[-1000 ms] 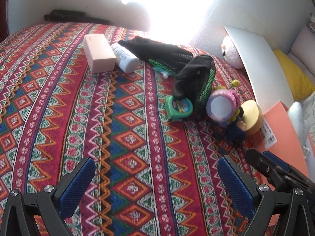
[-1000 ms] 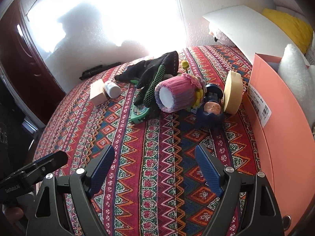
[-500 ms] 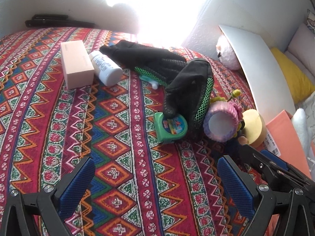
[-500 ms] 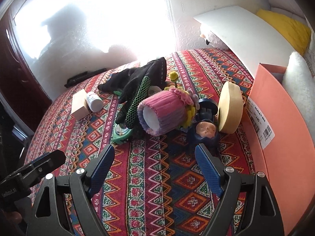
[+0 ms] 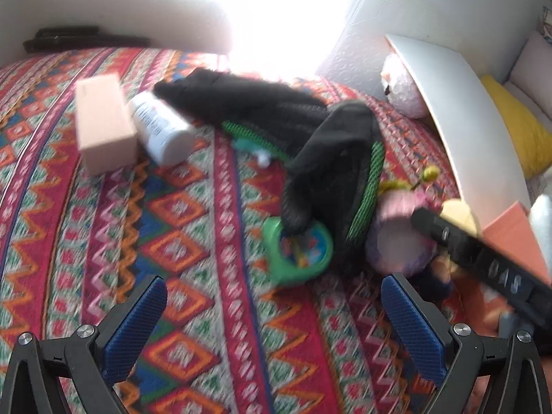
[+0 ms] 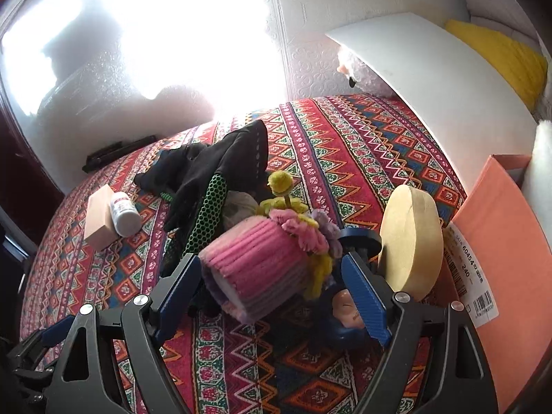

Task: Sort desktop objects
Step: 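Grasp a black green-mesh glove with the left tool while the right tool grasps the other black glove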

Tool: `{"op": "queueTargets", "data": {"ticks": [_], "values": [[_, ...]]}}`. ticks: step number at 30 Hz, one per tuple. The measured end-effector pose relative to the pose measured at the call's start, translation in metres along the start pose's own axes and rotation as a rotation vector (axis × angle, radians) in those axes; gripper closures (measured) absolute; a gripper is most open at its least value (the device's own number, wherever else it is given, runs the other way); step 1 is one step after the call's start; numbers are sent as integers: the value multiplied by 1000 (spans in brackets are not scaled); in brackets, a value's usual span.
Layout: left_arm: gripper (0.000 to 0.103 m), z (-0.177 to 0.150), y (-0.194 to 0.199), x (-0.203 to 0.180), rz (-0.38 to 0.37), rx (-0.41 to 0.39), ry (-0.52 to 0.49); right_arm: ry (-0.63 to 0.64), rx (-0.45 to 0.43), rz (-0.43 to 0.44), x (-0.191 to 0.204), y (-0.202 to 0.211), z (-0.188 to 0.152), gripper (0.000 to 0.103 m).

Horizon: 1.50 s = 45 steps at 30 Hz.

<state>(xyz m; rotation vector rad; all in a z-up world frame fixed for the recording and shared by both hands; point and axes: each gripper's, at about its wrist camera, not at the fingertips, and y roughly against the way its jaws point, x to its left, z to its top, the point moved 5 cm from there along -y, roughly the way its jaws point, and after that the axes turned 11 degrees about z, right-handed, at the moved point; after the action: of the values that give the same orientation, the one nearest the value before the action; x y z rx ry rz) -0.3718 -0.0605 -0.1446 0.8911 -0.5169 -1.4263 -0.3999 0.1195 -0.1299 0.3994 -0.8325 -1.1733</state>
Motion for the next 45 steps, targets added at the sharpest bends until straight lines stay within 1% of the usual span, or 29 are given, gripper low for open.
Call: {"op": "queueTargets", "data": {"ticks": [3, 5, 7, 9, 10, 11, 12, 13, 14, 15, 16, 20, 23, 25, 29, 32, 34, 36, 39, 44, 45], "values": [[1, 34, -16, -26, -29, -5, -19, -28, -6, -1, -8, 3, 4, 17], [1, 54, -33, -48, -29, 3, -47, -46, -11, -1, -14, 4, 7, 17], [1, 68, -54, -70, -34, 30, -74, -62, -22, 11, -18, 15, 3, 17], [1, 73, -75, -89, -21, 60, -119, -67, -32, 10, -22, 25, -3, 17], [7, 75, -86, -99, -15, 75, -143, -64, -33, 4, -24, 27, -5, 17], [39, 74, -94, -105, -8, 86, -175, -60, -30, 0, -26, 27, -7, 17], [56, 73, -100, -106, 44, 91, -201, -59, -23, 0, -28, 25, -8, 17], [71, 74, -97, -103, 81, 65, -214, -61, -16, 4, -29, 22, -7, 17], [80, 75, -91, -98, 64, 48, -198, -66, -13, 7, -30, 21, -7, 17], [83, 75, -83, -90, 42, 42, -169, -69, -16, 11, -31, 20, -6, 17], [85, 74, -74, -82, 22, 35, -140, -68, -20, 16, -31, 21, -5, 17], [86, 62, -26, -36, 10, -26, -56, -54, -33, 40, -25, 25, -2, 17], [86, 45, 13, 8, 30, -75, 20, -21, -31, 83, -10, 28, -2, 20], [86, 30, 33, 38, 57, -96, 59, 30, -40, 107, 6, 31, 1, 21], [86, 2, 49, 99, 87, -79, 171, 171, -44, 155, 55, 20, 16, 21], [86, -14, 48, 137, 105, -61, 246, 234, -38, 177, 87, -8, 37, 21], [86, -24, 49, 154, 114, -57, 278, 227, 2, 157, 94, -39, 52, 21], [86, -27, 48, 167, 124, -63, 296, 213, 52, 137, 97, -73, 66, 22], [85, -31, 46, 179, 125, -59, 315, 191, 139, 108, 98, -123, 81, 24], [85, -38, 37, 192, 124, -43, 343, 115, 253, 64, 89, -191, 87, 24], [85, -38, 34, 193, 123, -39, 348, 99, 269, 70, 88, -201, 86, 27]]}}
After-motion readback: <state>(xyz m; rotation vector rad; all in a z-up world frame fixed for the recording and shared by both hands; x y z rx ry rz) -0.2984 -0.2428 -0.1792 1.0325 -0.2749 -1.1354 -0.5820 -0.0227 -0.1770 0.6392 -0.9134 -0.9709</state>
